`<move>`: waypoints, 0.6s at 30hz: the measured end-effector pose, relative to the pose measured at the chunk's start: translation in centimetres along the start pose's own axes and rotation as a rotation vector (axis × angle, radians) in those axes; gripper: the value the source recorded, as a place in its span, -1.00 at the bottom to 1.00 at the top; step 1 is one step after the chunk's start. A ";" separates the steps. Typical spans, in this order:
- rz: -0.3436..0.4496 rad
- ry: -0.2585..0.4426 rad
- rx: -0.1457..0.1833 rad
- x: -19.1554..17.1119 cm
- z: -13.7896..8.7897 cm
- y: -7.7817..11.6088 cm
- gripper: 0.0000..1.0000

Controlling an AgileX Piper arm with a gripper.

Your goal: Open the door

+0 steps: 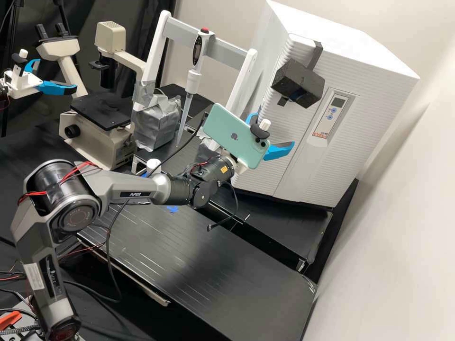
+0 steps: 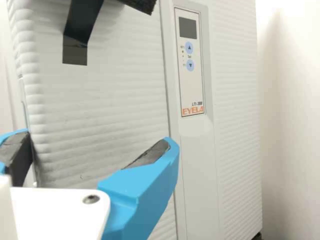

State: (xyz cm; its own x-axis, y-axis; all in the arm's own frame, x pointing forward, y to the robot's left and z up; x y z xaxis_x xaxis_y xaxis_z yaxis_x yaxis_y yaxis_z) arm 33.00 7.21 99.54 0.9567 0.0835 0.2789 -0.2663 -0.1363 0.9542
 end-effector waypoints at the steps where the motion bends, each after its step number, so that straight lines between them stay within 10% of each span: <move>1: 0.000 0.000 0.000 0.0 0.0 0.0 -1.00; 18: -0.009 0.016 -0.025 0.0 -0.3 -0.3 -1.00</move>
State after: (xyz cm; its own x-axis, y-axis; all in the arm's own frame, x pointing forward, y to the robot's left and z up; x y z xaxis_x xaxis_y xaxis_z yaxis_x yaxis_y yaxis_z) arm 33.08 7.52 99.25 0.9571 0.1005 0.2718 -0.2607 -0.1111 0.9590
